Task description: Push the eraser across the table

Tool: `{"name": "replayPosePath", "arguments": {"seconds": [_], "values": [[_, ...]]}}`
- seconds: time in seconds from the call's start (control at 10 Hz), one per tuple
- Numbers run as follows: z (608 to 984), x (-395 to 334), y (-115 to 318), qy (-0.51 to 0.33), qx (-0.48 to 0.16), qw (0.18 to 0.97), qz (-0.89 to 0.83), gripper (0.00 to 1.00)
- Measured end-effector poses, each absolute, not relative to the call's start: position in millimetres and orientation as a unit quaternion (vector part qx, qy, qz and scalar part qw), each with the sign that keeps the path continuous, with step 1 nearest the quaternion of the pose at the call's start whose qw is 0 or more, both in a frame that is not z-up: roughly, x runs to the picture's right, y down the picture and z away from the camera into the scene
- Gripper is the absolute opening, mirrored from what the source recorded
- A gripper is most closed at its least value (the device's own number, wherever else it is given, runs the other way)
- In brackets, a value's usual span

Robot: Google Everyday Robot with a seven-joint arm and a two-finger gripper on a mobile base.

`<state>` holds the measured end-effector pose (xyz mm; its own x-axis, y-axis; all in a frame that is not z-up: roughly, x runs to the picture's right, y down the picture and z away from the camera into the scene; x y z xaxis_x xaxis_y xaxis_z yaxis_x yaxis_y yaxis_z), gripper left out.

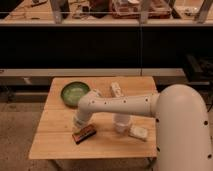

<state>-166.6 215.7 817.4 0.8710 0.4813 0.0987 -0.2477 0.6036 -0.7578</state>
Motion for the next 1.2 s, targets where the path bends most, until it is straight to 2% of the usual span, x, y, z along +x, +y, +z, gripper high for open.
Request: {"name": "replayPosePath", "arguments": {"seconds": [0.7, 1.2], "values": [[798.9, -134.4, 223.8, -0.139, -0.39, 0.882, 0.226, 0.09], [780.1, -168.8, 211.7, -0.18, -0.393, 0.875, 0.219, 0.09]]}}
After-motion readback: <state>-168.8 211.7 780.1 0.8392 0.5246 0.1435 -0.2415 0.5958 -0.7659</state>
